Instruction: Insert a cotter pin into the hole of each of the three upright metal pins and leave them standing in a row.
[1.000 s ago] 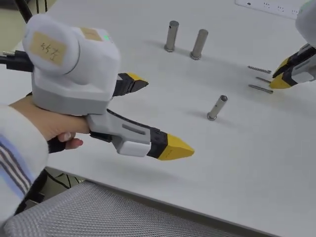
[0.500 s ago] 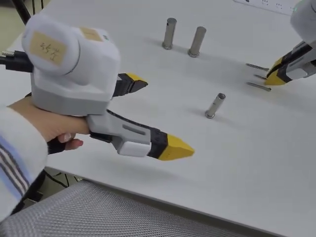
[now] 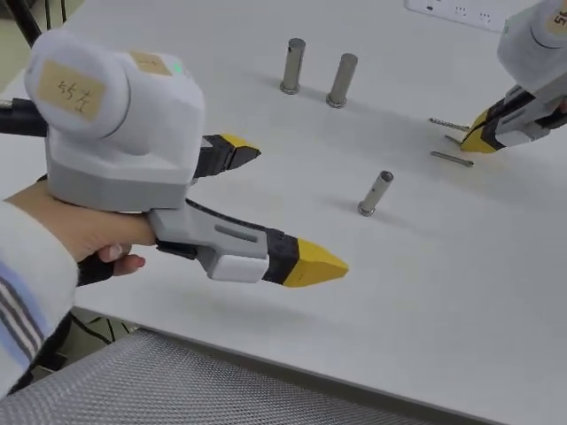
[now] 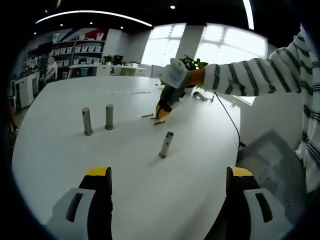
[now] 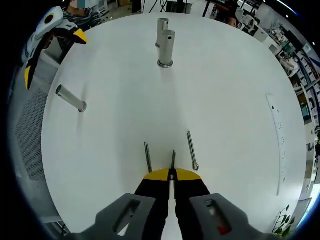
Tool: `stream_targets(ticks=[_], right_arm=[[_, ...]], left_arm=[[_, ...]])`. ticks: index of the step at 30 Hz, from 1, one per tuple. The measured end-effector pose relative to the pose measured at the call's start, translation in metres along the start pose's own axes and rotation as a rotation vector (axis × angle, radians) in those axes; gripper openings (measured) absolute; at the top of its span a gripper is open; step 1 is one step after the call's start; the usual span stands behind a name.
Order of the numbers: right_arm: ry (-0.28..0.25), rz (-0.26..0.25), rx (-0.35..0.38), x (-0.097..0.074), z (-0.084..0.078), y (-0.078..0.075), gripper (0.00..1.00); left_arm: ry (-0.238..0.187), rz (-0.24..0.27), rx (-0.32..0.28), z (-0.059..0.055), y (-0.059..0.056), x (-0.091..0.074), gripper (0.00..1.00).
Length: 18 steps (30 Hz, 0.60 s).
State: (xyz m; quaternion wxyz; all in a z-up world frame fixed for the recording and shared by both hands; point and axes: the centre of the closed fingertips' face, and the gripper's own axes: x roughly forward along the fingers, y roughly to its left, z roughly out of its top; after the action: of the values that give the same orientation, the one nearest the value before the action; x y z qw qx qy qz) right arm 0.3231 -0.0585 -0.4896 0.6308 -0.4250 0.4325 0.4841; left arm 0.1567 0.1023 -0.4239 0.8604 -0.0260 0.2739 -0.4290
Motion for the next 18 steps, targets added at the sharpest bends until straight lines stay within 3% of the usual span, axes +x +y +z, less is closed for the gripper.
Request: stream_targets(ticks=[9,16,18], right_arm=[[0.017,-0.01,0.015,0.005,-0.001,-0.008,0.0],[0.072,-0.05,-0.096,0.006,-0.001,-0.011,0.0],[0.06,-0.054,-0.113,0.004,0.002,-0.008,0.0]], left_arm=[[-0.036,0.032,-0.007,0.007,0.006,-0.009,0.91],[-0.038,0.05,-0.01,0.007,0.008,-0.014,0.91],[-0.029,0.055,-0.006,0.004,0.012,-0.015,0.91]])
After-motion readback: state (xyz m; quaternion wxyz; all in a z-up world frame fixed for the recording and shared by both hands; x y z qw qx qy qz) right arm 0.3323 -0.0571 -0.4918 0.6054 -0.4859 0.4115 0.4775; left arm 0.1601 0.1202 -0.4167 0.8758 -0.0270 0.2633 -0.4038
